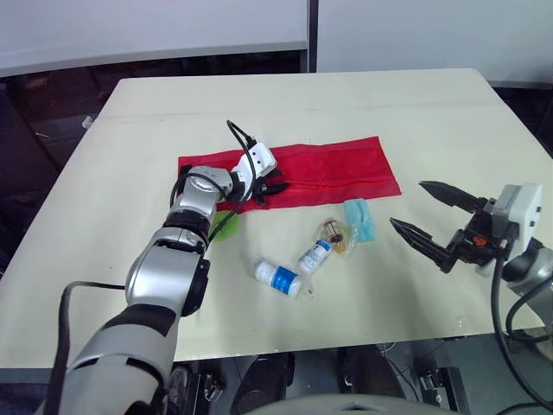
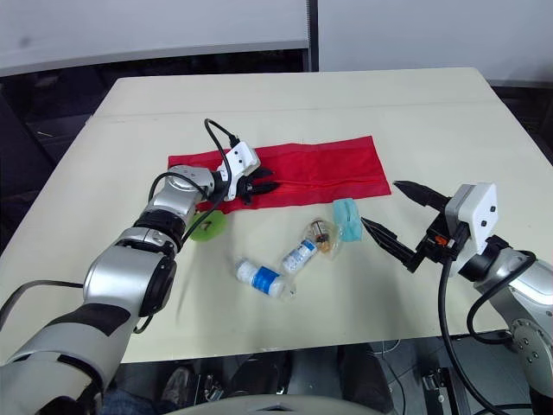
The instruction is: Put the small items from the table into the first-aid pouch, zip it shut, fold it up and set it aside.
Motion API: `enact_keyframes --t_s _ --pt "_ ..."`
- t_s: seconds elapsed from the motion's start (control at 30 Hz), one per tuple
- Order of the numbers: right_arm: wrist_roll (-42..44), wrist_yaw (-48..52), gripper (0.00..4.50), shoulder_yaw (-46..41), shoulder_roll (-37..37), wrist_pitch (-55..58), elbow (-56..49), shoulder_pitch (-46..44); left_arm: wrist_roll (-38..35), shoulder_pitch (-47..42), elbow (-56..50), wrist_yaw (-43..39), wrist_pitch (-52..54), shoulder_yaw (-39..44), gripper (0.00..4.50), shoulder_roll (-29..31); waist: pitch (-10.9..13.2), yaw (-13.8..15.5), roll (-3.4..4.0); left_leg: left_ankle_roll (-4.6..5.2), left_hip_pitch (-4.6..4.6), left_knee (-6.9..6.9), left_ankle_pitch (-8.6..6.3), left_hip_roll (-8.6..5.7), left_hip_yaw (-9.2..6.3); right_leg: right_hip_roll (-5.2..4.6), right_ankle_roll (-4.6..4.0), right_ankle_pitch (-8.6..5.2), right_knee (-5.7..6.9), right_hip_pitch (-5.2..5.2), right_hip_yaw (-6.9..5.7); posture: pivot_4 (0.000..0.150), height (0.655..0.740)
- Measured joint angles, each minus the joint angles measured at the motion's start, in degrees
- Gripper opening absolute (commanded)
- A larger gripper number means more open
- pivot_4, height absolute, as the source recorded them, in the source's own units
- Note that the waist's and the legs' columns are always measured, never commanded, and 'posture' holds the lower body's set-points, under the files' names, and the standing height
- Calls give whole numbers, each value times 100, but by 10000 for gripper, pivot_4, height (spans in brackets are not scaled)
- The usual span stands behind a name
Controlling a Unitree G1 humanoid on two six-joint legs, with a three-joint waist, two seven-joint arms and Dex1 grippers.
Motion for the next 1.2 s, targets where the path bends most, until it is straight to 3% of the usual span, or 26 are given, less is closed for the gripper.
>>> enact_keyframes --t_s 0.27,0.43,0.77,1.0,1.2 --pt "322 157 45000 -30 -88 54 0 4 25 0 6 -30 -40 1 518 1 0 -1 0 1 0 2 0 0 -1 0 0 0 0 1 -1 1500 7368" --pt "726 627 45000 -495 -367 37 60 156 33 3 5 -94 -64 1 518 12 1 4 -2 14 0 4 -8 0 1 0 0 0 0 4 -1 1500 7368" --pt "1348 2792 45000 -2037 -1997 529 1075 792 42 13 -1 -429 -102 3 518 45 8 18 -8 30 3 17 -17 0 4 0 4 1 -2 16 -6 1500 7368" --pt "1180 3603 45000 -2109 -2582 538 1669 423 50 18 -1 -641 -108 2 518 131 9 20 -10 23 2 21 -13 0 6 -2 6 2 -3 16 -4 1500 7368" --pt "1076 3650 45000 -1965 -2565 510 1697 141 48 29 -8 -850 -108 2 518 236 10 25 -11 19 -1 21 -12 2 5 -5 6 2 -4 15 -4 1500 7368"
